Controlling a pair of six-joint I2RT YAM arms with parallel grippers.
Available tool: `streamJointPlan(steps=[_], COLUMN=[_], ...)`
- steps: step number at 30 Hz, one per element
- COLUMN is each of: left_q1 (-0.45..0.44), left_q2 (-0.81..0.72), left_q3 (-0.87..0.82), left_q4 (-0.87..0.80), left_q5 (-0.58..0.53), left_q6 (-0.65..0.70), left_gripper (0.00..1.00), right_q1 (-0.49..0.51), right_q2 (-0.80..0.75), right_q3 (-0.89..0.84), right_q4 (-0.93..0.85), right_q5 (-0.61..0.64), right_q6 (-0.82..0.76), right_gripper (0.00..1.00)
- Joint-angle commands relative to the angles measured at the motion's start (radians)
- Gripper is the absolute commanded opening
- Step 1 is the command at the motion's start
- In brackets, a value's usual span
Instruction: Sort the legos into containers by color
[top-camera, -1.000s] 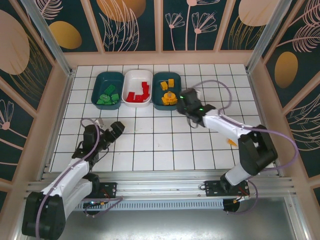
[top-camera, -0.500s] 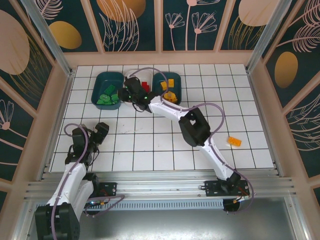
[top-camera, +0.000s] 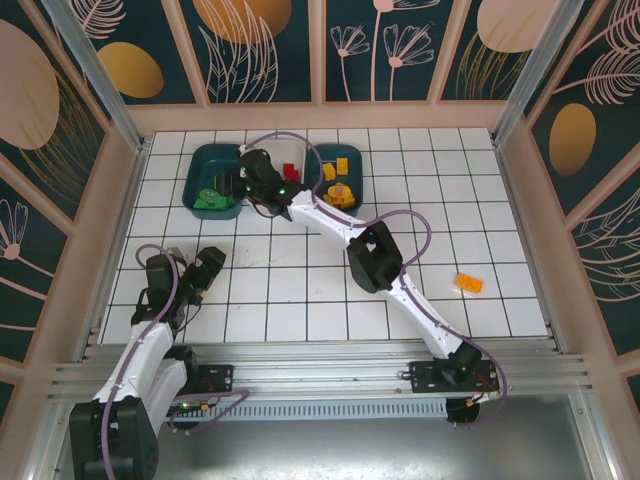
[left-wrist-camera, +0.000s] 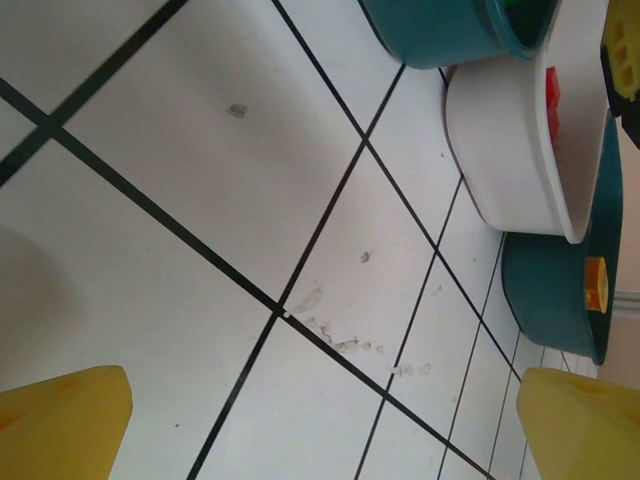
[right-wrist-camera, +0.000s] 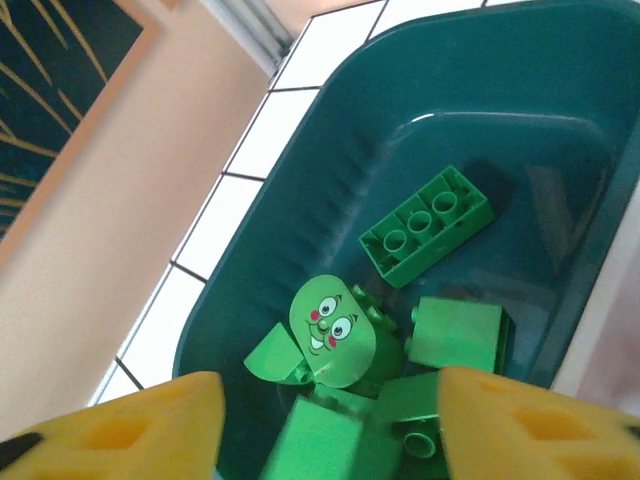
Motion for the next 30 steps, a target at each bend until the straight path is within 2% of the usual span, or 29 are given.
streamJointPlan(steps=[1, 4, 7, 11, 14, 16, 18, 21, 23, 26, 28, 30], left_q1=[0.008, 0.009, 0.008, 0.006, 0.007, 0.008, 0.006, -0.025, -0.080, -0.167, -0.195, -0.204], left_q2=[0.000, -0.015, -0.034, -0.072, -0.120, -0.154, -0.171, -0.144, -0.100, 0.002, 0.059, 0.095], left_q3=[0.006, 0.008, -0.004, -0.013, -0.018, -0.035, -0.055, -0.076, -0.065, -0.037, -0.029, -0.029], left_q4=[0.031, 0.041, 0.074, 0.093, 0.094, 0.110, 0.147, 0.208, 0.231, 0.276, 0.319, 0.349], left_q5=[0.054, 0.083, 0.124, 0.171, 0.199, 0.212, 0.235, 0.247, 0.220, 0.207, 0.220, 0.226], left_q6=[0.028, 0.037, 0.042, 0.038, 0.026, 0.010, -0.008, -0.020, -0.002, 0.008, -0.004, -0.012], left_gripper=[0.98, 0.98, 0.98, 0.98, 0.98, 0.98, 0.98, 0.99, 0.98, 0.99, 0.99, 0.98], right_q1=[-0.005, 0.003, 0.022, 0.028, 0.000, -0.071, -0.193, -0.420, -0.586, -0.754, -0.819, -0.847], right_q2=[-0.027, -0.130, -0.330, -0.722, -0.991, -1.153, -1.312, -1.538, -1.646, -1.673, -1.633, -1.574], right_q3=[0.073, -0.005, -0.236, -0.781, -1.153, -1.359, -1.545, -1.775, -1.877, -1.925, -1.933, -1.926], right_q4=[-0.043, -0.086, -0.114, -0.100, -0.226, -0.331, -0.405, -0.402, -0.357, -0.346, -0.342, -0.349], right_q5=[0.017, 0.090, 0.249, 0.450, 0.609, 0.622, 0.593, 0.525, 0.473, 0.463, 0.424, 0.453], right_q6=[-0.019, -0.041, -0.054, 0.059, 0.213, 0.314, 0.386, 0.403, 0.369, 0.350, 0.348, 0.349], right_gripper=[0.63, 0.61, 0.59, 0.62, 0.68, 0.71, 0.73, 0.77, 0.79, 0.82, 0.82, 0.84])
